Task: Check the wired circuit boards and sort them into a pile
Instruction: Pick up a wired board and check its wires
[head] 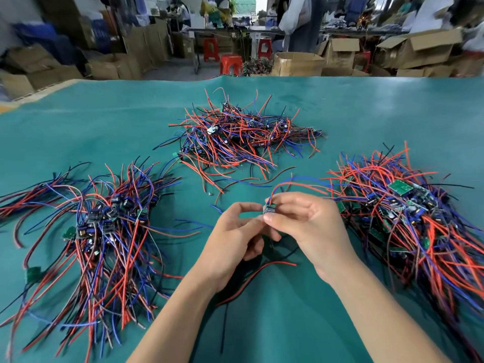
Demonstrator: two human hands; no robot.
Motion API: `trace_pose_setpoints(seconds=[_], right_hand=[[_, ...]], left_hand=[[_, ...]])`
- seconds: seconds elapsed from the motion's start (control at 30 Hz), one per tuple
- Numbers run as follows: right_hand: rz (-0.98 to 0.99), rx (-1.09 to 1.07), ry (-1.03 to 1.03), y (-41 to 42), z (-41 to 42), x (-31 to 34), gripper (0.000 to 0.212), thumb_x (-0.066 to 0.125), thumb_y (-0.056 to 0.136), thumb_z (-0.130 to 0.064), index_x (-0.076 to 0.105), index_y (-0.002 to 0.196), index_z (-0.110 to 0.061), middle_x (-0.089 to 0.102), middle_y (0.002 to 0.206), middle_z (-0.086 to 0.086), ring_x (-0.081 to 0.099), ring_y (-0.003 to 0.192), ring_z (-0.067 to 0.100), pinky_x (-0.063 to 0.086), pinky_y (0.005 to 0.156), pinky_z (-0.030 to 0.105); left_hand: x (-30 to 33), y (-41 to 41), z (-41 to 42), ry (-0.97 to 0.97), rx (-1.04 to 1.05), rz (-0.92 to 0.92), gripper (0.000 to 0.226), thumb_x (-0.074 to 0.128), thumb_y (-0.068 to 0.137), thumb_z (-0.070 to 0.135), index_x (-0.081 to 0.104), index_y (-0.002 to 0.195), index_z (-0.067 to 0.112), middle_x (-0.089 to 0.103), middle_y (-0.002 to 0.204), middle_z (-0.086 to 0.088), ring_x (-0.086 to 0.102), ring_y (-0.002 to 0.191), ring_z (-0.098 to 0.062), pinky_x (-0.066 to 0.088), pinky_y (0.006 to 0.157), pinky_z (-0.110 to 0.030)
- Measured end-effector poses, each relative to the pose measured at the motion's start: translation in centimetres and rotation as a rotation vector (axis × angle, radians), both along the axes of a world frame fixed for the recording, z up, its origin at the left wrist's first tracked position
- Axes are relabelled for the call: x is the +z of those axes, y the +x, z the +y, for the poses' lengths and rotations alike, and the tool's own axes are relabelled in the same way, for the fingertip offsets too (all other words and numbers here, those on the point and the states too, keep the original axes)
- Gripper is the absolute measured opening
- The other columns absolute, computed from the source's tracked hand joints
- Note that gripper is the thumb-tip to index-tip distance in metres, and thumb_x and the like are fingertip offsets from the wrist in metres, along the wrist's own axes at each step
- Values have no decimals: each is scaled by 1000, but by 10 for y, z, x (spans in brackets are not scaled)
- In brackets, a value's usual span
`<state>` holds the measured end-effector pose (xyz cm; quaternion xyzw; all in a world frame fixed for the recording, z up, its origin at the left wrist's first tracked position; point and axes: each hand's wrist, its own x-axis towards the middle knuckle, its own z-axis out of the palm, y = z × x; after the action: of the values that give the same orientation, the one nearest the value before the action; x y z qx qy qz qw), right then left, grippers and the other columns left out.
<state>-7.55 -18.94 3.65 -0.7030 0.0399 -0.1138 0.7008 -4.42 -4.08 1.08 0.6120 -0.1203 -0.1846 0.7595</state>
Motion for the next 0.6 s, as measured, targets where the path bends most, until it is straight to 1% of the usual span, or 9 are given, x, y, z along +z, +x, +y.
trace_pose_setpoints(seconds=[0.03, 0.1, 0.17, 0.23, 0.33, 0.43, 0.5, 0.6], right_hand=[[-23, -22, -49, 0, -1, 0, 23, 83, 76, 3, 77, 92, -13, 77, 79, 5, 69, 66, 19, 54, 70, 21], [-54, -56, -146, 0, -3, 1, 26, 86, 75, -1, 79, 89, -21, 79, 84, 0, 74, 78, 13, 55, 74, 18], [-49, -65, -168, 0, -6, 2, 24, 86, 76, -3, 79, 88, -23, 79, 86, 1, 76, 83, 19, 58, 78, 24], [-34, -48, -51, -1, -6, 2, 20, 84, 78, -1, 79, 89, -17, 79, 86, 7, 76, 80, 24, 59, 78, 29], [-11, -85, 152, 1, -5, 1, 18, 80, 78, 2, 77, 93, -8, 78, 88, 11, 72, 79, 18, 55, 76, 24], [10, -161, 312, 3, -11, 4, 20, 80, 75, 0, 75, 94, -5, 75, 88, 15, 67, 77, 19, 54, 73, 26], [2, -222, 395, 5, -18, 7, 19, 77, 76, 1, 74, 95, -2, 74, 86, 14, 67, 75, 18, 56, 70, 21], [-15, -316, 447, 7, -27, 15, 20, 71, 83, 6, 70, 103, 3, 70, 95, 18, 66, 75, 17, 56, 72, 18]], left_hand=[[-1, 0, -1, 2, 6, 1, 21, 54, 101, 14, 49, 115, -1, 69, 74, -17, 43, 44, -14, 28, 39, -19], [0, 0, -1, 5, -24, -9, 19, 53, 102, 16, 52, 104, -3, 68, 71, -18, 46, 42, -15, 29, 37, -19], [2, 0, 0, -8, -84, -14, 17, 51, 103, 16, 54, 96, 1, 69, 71, -19, 51, 42, -17, 30, 38, -20], [4, 0, 3, -21, -137, -13, 17, 48, 103, 16, 56, 93, 4, 69, 72, -18, 56, 45, -18, 31, 40, -20], [5, -1, 3, -12, -192, -20, 20, 44, 105, 15, 57, 94, 5, 69, 69, -18, 61, 47, -19, 31, 42, -20], [7, -2, 3, 47, -240, -42, 23, 42, 106, 17, 58, 94, 6, 70, 68, -16, 62, 47, -17, 30, 43, -22], [9, -4, 4, 104, -275, -65, 24, 41, 107, 18, 58, 94, 7, 71, 67, -13, 62, 46, -16, 30, 43, -23], [11, -5, 4, 168, -309, -97, 24, 40, 107, 16, 58, 95, 6, 71, 67, -10, 61, 46, -15, 31, 43, -23]])
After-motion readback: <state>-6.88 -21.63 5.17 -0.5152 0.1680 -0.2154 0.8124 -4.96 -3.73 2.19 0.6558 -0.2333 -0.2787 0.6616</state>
